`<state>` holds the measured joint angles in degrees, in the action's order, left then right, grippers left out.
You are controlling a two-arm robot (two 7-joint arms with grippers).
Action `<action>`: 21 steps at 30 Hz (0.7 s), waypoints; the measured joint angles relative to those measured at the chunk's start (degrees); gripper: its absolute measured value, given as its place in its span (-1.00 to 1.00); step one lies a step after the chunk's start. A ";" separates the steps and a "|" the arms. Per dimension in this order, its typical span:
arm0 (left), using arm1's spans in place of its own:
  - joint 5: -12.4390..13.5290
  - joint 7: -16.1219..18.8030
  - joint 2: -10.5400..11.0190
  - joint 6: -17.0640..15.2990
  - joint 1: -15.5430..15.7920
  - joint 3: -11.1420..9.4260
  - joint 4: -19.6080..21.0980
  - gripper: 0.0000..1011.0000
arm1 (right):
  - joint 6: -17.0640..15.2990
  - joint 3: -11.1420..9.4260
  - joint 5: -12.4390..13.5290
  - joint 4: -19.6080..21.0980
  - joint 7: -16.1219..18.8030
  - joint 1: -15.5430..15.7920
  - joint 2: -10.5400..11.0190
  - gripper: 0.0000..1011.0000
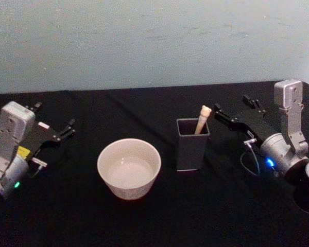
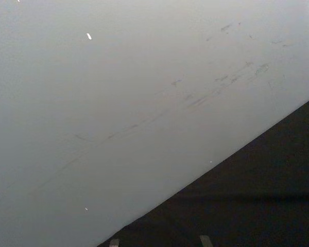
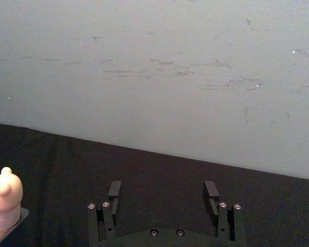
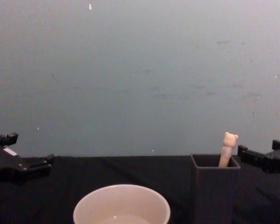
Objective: Pick up the stirring spoon with one hand, stir inside the cup, then place it back in its original position.
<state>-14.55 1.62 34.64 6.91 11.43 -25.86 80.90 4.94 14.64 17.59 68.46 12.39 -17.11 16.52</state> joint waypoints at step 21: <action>0.00 0.00 0.00 0.00 0.00 0.00 0.00 0.98 | 0.03 0.00 0.05 0.04 -0.03 0.01 0.00 0.98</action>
<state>-14.55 1.62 34.65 6.91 11.43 -25.86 80.90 4.96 14.64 17.65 68.50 12.36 -17.09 16.52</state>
